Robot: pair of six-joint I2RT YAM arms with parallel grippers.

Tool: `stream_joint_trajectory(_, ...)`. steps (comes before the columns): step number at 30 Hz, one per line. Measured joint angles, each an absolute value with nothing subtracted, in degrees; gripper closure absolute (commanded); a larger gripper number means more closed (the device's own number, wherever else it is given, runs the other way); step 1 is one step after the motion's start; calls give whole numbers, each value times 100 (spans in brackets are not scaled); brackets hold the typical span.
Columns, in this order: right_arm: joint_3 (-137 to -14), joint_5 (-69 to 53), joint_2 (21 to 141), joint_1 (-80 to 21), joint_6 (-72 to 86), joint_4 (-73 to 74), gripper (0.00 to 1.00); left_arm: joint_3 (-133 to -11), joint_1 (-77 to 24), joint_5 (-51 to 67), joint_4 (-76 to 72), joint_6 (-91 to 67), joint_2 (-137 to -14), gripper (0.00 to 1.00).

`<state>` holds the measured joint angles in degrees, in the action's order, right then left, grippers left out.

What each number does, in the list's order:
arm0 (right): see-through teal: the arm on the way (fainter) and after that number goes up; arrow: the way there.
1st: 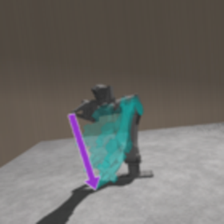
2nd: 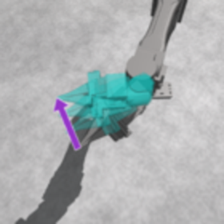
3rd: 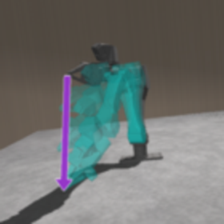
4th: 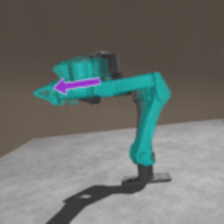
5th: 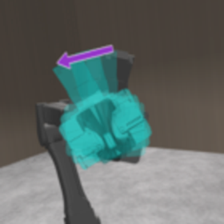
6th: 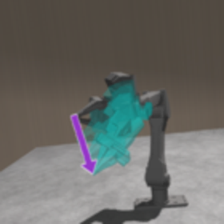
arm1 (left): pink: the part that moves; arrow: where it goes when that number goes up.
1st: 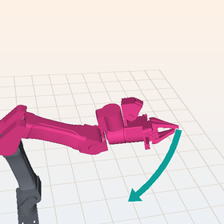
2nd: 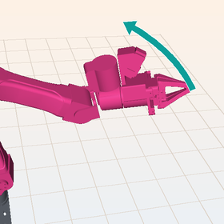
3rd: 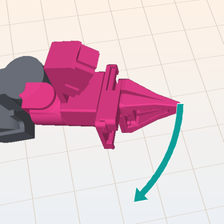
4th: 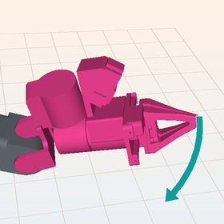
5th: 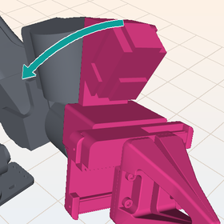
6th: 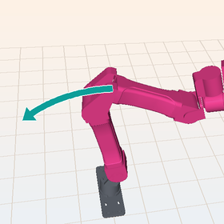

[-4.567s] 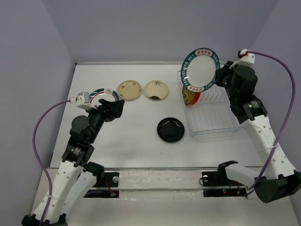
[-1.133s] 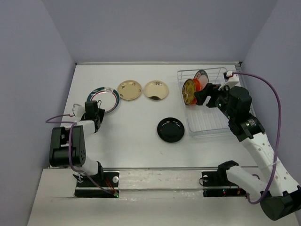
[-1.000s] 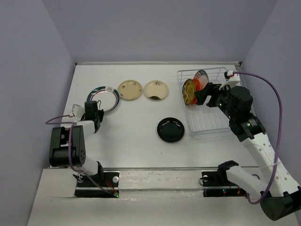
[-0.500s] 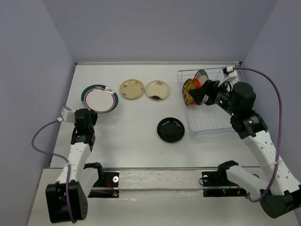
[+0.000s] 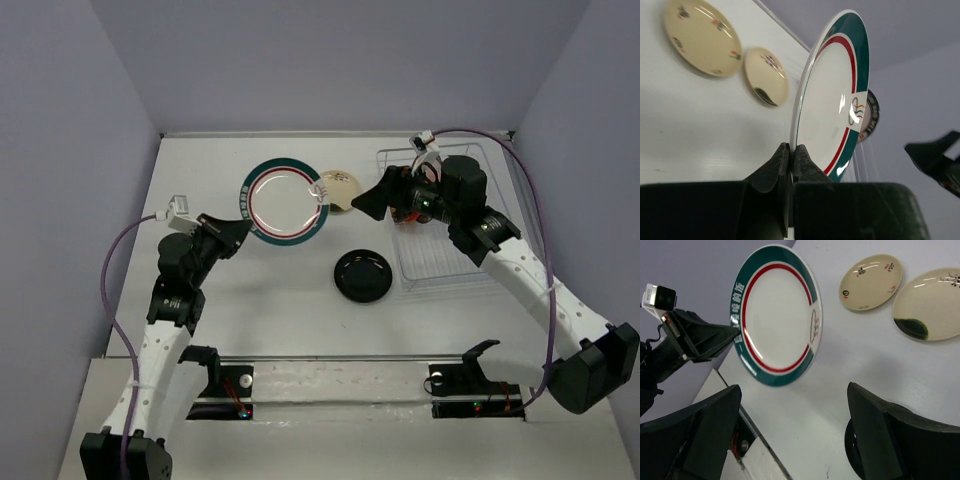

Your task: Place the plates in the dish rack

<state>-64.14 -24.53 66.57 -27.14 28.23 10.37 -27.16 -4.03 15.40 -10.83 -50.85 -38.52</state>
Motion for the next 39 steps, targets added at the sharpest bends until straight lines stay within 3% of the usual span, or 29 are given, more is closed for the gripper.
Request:
stream_joint_trajectory(7,-6672,-2543,7181,-2746,2880,910,8,-3065,-1428,2366,-1664,-5142,-3944,94)
stream_joint_trajectory(9,-6672,-2530,7249,-2746,2877,902,15,-3186,-1612,2488,-1881,-5153,-4034,94)
stream_joint_trajectory(11,-6672,-2517,7279,-2746,2888,899,30,-3253,-1765,2543,-2047,-5144,-4104,94)
stream_joint_trajectory(12,-6672,-2512,7279,-2746,2884,899,58,-3273,-1841,2550,-2097,-5137,-4147,94)
stream_joint_trajectory(13,-6672,-2523,7273,-2746,2893,867,75,-3275,-1870,2550,-2119,-5133,-4178,93)
stream_joint_trajectory(14,-6672,-2534,7271,-2746,2897,851,89,-3275,-1907,2552,-2123,-5129,-4230,87)
stream_joint_trajectory(15,-6670,-2598,7262,-2746,2950,821,93,-3275,-1935,2547,-2130,-5122,-4268,65)
stream_joint_trajectory(19,-6654,-2453,7035,-2794,3002,775,93,-3269,-2018,2532,-2121,-5094,-4460,15)
stream_joint_trajectory(21,-6643,-2139,6917,-2799,2928,819,93,-3271,-2073,2585,-2222,-5022,-4399,1)
stream_joint_trajectory(28,-6834,-851,6654,-2012,2530,1518,93,-3391,-2104,2545,-1796,-4379,-4064,1)
stream_joint_trajectory(32,-7170,821,6453,-1278,2056,1872,93,-3583,-2104,2432,-1037,-3769,-3879,1)
stream_joint_trajectory(39,-7811,3151,6665,-1002,1041,1793,93,-3605,-2106,2187,-237,-2980,-3444,1)
